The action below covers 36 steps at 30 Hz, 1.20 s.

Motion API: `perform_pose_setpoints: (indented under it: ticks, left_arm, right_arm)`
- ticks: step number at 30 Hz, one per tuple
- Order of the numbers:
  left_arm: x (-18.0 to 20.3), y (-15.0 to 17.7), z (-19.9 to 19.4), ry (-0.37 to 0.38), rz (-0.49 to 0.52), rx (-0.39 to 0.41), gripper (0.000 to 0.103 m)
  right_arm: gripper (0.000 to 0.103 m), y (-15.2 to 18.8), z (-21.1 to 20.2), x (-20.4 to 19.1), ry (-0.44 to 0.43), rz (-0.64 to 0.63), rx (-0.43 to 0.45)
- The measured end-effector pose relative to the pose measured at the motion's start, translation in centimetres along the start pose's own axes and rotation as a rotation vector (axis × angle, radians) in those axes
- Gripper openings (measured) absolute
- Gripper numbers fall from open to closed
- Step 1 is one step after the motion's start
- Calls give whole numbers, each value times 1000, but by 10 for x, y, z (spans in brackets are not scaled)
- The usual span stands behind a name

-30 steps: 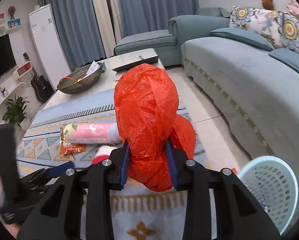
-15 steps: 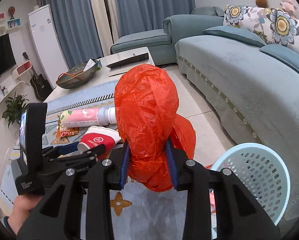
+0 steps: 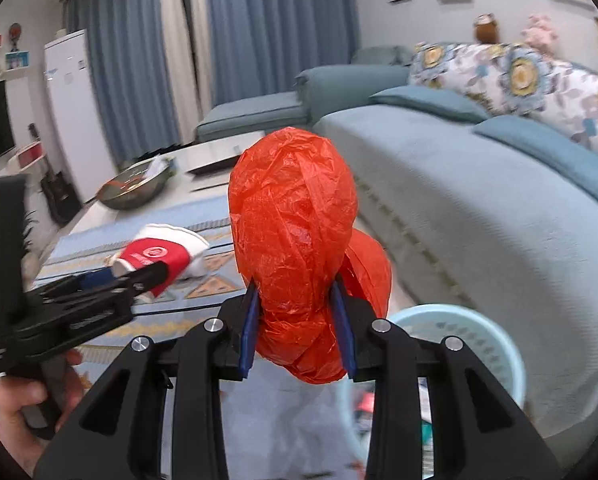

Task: Collect trash
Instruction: 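Grasp the red paper cup with the left tool while the right tool grasps the orange plastic bag, then carry the red cup and orange bag over the basket and open both tools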

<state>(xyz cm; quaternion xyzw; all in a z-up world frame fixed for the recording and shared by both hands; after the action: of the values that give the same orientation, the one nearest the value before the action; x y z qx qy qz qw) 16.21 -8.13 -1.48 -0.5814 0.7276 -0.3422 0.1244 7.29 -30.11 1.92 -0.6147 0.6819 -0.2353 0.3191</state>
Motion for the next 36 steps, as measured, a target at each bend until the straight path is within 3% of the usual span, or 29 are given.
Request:
perform_pose_setpoints:
  ticks: [7, 15, 23, 28, 32, 36]
  left_arm:
    - [96, 5, 2, 127, 120, -26, 62]
    - [166, 37, 42, 107, 276, -107, 62]
    - [168, 61, 91, 109, 293, -235, 63]
    - [168, 67, 103, 110, 294, -257, 63]
    - [161, 66, 100, 115, 266, -252, 79]
    - [147, 61, 93, 132, 225, -244, 80]
  right_arm:
    - [30, 16, -29, 81, 131, 134, -16]
    - [30, 61, -3, 154, 134, 301, -133]
    - [32, 100, 43, 182, 33, 454, -298]
    - [33, 99, 55, 178, 37, 440, -324]
    - [46, 96, 55, 177, 33, 437, -321]
    - [49, 93, 50, 173, 49, 421, -310]
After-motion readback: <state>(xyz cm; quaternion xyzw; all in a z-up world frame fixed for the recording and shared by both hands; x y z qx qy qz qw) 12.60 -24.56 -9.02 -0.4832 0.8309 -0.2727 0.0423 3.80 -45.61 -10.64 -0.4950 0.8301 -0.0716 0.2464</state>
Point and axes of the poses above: each gripper's, at about its wrist camera, not at the fingertips, and z roughly the way its jaws point, x to its right, y to its underside, the point moved 1 cm from there along z, roughly the way its jaws point, and after that the axes turned 11 degrees about -x, right-handed, at the moved point
